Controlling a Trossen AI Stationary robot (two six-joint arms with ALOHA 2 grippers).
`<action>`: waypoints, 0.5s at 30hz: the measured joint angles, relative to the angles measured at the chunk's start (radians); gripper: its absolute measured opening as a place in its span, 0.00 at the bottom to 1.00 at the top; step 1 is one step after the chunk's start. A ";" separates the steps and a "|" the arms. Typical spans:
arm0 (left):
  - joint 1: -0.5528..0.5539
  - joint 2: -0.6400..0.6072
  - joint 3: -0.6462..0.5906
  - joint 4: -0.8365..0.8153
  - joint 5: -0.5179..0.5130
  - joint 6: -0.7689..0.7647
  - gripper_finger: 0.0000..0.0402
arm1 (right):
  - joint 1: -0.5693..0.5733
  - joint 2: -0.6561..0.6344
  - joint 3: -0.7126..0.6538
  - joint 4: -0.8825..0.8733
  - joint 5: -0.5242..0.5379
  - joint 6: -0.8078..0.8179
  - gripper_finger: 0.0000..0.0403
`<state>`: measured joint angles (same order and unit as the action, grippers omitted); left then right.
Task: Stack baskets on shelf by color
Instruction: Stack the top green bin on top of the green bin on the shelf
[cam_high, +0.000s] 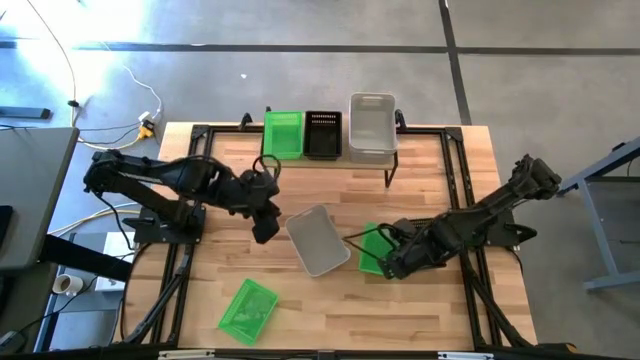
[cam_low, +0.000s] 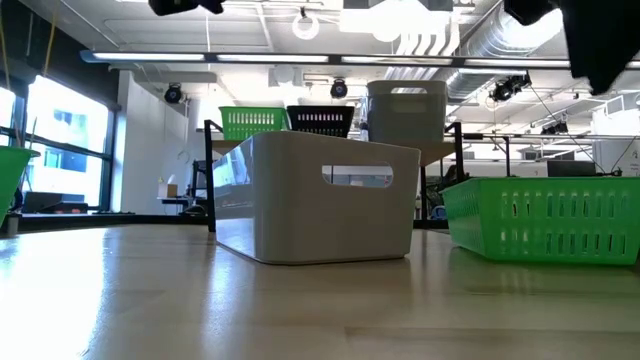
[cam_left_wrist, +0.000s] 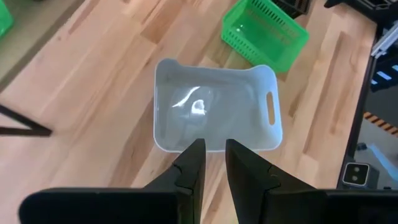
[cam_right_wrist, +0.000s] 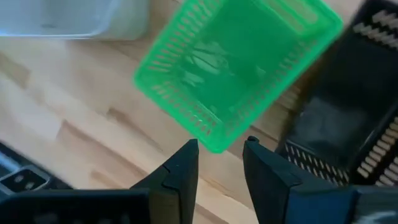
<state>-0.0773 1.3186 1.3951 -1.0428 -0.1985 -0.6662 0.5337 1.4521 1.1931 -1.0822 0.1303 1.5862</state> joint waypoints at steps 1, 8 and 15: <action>-0.009 0.000 -0.004 0.000 -0.008 -0.013 0.14 | 0.007 0.000 -0.015 0.002 0.000 0.028 0.28; -0.061 0.000 -0.015 0.000 -0.048 -0.065 0.14 | 0.045 0.000 -0.087 0.011 0.026 0.208 0.28; -0.091 0.000 -0.015 0.000 -0.060 -0.073 0.14 | 0.051 0.000 -0.163 0.142 0.057 0.287 0.28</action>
<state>-0.1687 1.3190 1.3796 -1.0424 -0.2585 -0.7395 0.5846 1.4521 1.0296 -0.9406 0.1870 1.8730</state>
